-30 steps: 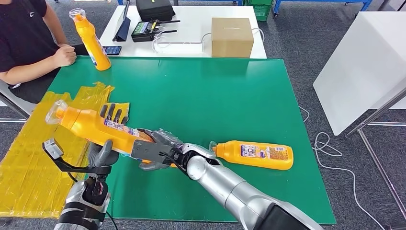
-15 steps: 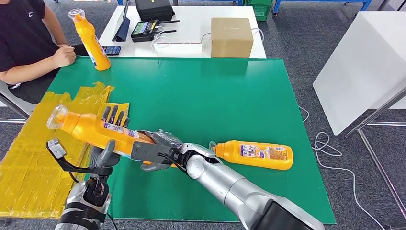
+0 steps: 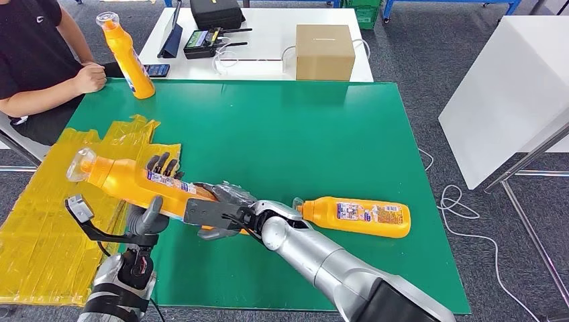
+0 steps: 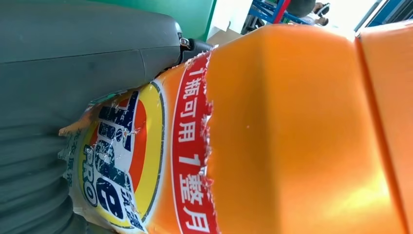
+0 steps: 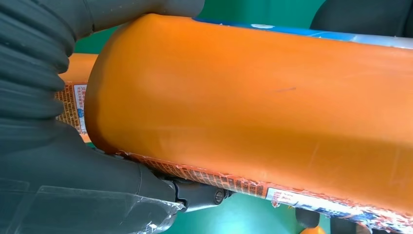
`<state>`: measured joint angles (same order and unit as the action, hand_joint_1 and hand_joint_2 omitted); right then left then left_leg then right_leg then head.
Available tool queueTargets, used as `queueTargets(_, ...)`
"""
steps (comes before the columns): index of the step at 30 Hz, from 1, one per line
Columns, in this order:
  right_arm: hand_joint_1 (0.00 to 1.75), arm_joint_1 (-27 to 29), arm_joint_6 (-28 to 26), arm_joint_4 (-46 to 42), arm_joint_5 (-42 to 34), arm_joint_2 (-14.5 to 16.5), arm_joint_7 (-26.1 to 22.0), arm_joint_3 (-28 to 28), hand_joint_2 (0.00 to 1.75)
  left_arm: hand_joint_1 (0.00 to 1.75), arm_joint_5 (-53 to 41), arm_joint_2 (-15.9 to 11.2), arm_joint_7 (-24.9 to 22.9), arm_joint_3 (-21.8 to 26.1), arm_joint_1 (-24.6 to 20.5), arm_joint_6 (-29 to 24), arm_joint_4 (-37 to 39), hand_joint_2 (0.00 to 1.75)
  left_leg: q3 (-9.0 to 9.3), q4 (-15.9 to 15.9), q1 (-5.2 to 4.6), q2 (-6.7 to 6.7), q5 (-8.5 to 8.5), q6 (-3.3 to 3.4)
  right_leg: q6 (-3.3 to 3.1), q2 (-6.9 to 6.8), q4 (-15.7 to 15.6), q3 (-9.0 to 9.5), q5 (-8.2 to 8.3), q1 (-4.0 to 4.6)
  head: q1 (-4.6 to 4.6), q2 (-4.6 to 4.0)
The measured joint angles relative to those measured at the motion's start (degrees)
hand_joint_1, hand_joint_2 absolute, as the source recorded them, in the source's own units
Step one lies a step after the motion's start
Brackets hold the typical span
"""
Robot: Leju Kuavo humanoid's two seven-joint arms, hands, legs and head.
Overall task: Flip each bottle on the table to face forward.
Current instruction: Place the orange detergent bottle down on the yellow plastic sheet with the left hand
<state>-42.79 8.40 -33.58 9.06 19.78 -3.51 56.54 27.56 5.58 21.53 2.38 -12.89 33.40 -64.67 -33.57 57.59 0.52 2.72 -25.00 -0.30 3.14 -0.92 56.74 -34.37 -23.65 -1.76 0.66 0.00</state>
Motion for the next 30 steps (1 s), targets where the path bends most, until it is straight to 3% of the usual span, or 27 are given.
queueTargets(18, 1.75, 0.02, -0.4, 2.08, 2.02, 0.26, -1.74, -0.55, 1.75, 1.75, -2.91, 0.76, 2.58, 0.05, 0.36, -0.84, -0.67, 1.75, 0.0, 0.0, 0.0, 0.0, 0.0, 0.0, 0.0, 0.0, 0.0, 0.0, 0.0, 0.0, 0.0, 0.0)
queueTargets(19, 1.67, 0.02, -0.42, 2.12, 2.13, 0.27, -1.85, -0.67, 1.75, 1.75, -2.96, 0.83, 2.68, 0.07, 0.47, -0.92, -0.93, 1.75, 0.0, 0.0, 0.0, 0.0, 0.0, 0.0, 0.0, 0.0, 0.0, 0.0, 0.0, 0.0, 0.0, 0.0)
queueTargets(20, 1.23, 0.02, -0.45, 2.16, 2.2, 0.27, -1.92, -0.77, 1.75, 1.75, -3.02, 0.87, 2.73, 0.08, 0.55, -0.96, -1.16, 1.75, 0.0, 0.0, 0.0, 0.0, 0.0, 0.0, 0.0, 0.0, 0.0, 0.0, 0.0, 0.0, 0.0, 0.0)
queueTargets(23, 0.0, 0.02, -0.91, 2.29, 2.76, 0.28, -2.03, -1.11, 0.44, 1.75, -3.98, 0.98, 3.29, 0.09, 0.76, -1.69, -1.89, 1.75, 0.0, 0.0, 0.0, 0.0, 0.0, 0.0, 0.0, 0.0, 0.0, 0.0, 0.0, 0.0, -0.01, 0.0)
queueTargets(24, 0.0, 0.03, -1.22, 2.33, 3.25, 0.24, -2.1, -1.24, 0.0, 1.75, -5.03, 1.01, 3.83, 0.09, 0.85, -2.53, -2.27, 1.75, 0.0, 0.0, 0.0, 0.0, 0.0, 0.0, 0.0, 0.0, 0.0, 0.0, 0.0, 0.0, -0.01, 0.0)
queueTargets(30, 0.0, 0.08, -4.16, 2.21, 5.55, -1.18, -3.14, -2.84, 0.0, 1.75, -19.94, 0.8, 10.89, 1.13, 1.2, -16.68, -6.43, 1.75, 0.0, 0.0, 0.0, 0.0, 0.0, 0.0, 0.0, 0.0, 0.0, 0.01, 0.01, 0.0, -0.02, 0.0)
